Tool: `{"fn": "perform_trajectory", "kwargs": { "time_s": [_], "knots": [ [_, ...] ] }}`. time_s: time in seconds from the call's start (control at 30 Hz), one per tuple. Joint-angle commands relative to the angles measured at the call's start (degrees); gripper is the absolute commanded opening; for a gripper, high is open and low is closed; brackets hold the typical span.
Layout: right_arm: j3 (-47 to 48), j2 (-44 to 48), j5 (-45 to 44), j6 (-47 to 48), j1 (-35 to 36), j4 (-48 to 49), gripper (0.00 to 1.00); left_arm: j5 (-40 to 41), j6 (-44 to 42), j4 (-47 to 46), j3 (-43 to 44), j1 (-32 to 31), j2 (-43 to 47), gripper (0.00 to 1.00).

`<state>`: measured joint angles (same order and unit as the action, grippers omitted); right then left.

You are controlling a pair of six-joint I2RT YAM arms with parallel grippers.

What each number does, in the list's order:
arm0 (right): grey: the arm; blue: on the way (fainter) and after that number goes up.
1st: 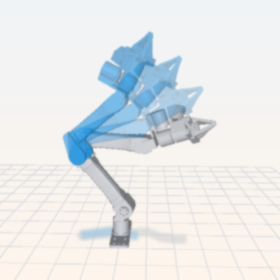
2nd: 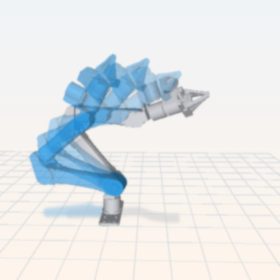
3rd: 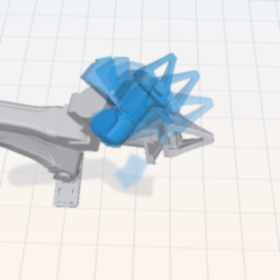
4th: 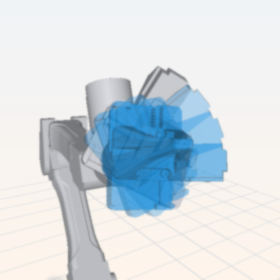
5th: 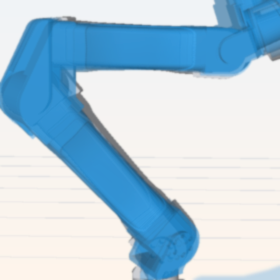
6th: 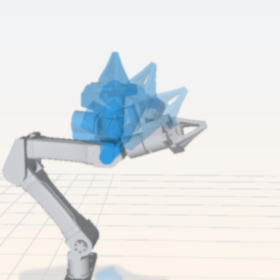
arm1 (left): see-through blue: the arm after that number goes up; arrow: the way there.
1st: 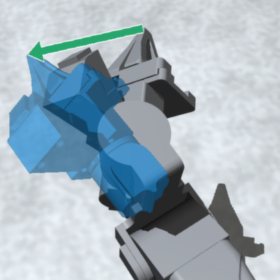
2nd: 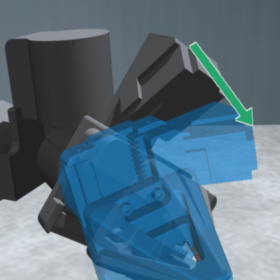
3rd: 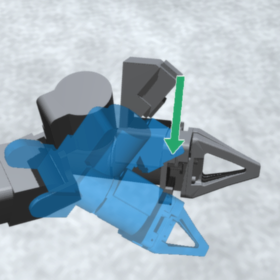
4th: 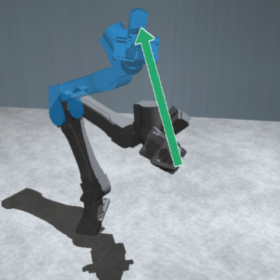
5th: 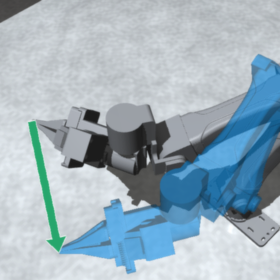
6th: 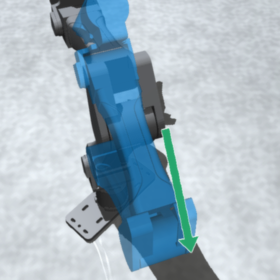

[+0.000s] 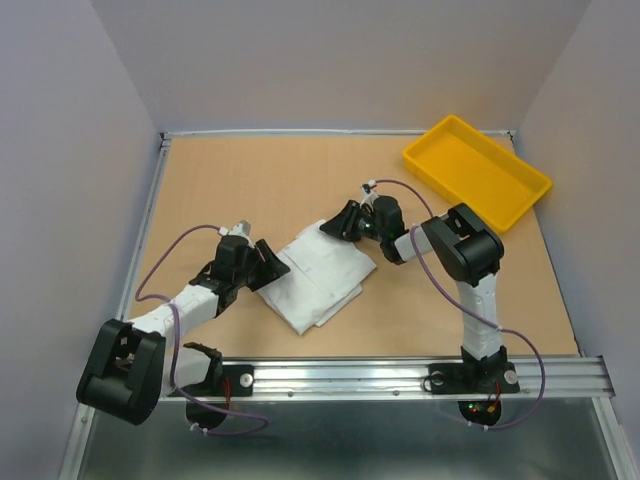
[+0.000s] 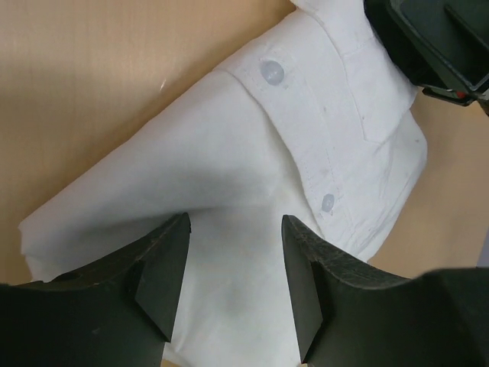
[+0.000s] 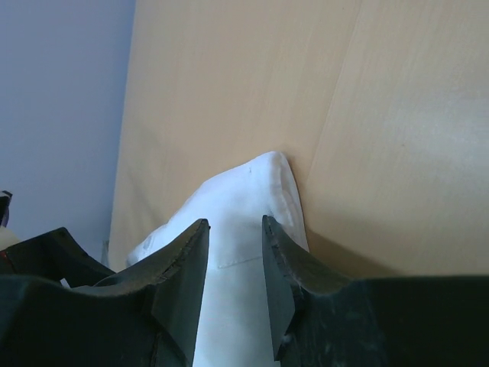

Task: Fold and stack the long sleeve shirts
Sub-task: Fold the shirt

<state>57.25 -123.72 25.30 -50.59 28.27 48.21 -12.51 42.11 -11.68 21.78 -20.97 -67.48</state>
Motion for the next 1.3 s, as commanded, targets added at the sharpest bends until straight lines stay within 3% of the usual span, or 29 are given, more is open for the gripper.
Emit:
{"fn": "perform_trajectory", "kwargs": {
  "time_s": [0.0, 0.17, 0.37, 0.57, 0.8, 0.9, 1.03, 1.17, 1.27],
  "knots": [
    [-2.67, 2.42, -2.36, 2.95, -1.9, -1.1, 0.41, -0.23, -0.45, 2.97, 0.36, 0.58, 6.39, 0.62],
    [-4.25, 11.9, -1.31, 1.55, -1.64, -1.18, 0.41, 0.74, -0.71, 7.2, 2.3, 0.67, 11.05, 0.62],
    [-11.01, 17.2, -4.19, -3.46, 2.48, 3.82, 0.41, 1.26, -0.45, 6.94, 2.48, 0.58, 8.51, 0.62],
    [-15.67, 9.91, -5.26, -7.5, 3.55, 12.16, 0.41, 1.88, 2.53, 4.39, -0.95, 0.67, 5.44, 0.61],
    [-15.51, 3.49, -3.95, -4.87, 0.92, 12.44, 0.41, 2.76, 2.37, 5.26, -0.95, 0.76, 4.64, 0.61],
    [-8.59, -0.02, 1.58, -1.64, -2.6, 2.37, 0.41, 1.53, 0.44, 5.79, 0.01, 0.76, 4.55, 0.61],
    [4.42, -0.47, -0.94, 11.89, -4.1, -21.5, 0.41, -5.4, -5.43, 6.14, 4.04, 0.41, 3.24, 0.61],
    [10.59, 7.07, -6.91, 21.4, -4.19, -30.97, 0.45, -9.9, -12.11, 11.05, 11.42, -0.73, 3.14, 0.62],
    [9.02, 15.16, -8.86, 22.81, -4.1, -34.49, 0.54, -3.59, -17.21, 17.03, 18.81, -0.74, 2.63, 0.62]
  ]
}}
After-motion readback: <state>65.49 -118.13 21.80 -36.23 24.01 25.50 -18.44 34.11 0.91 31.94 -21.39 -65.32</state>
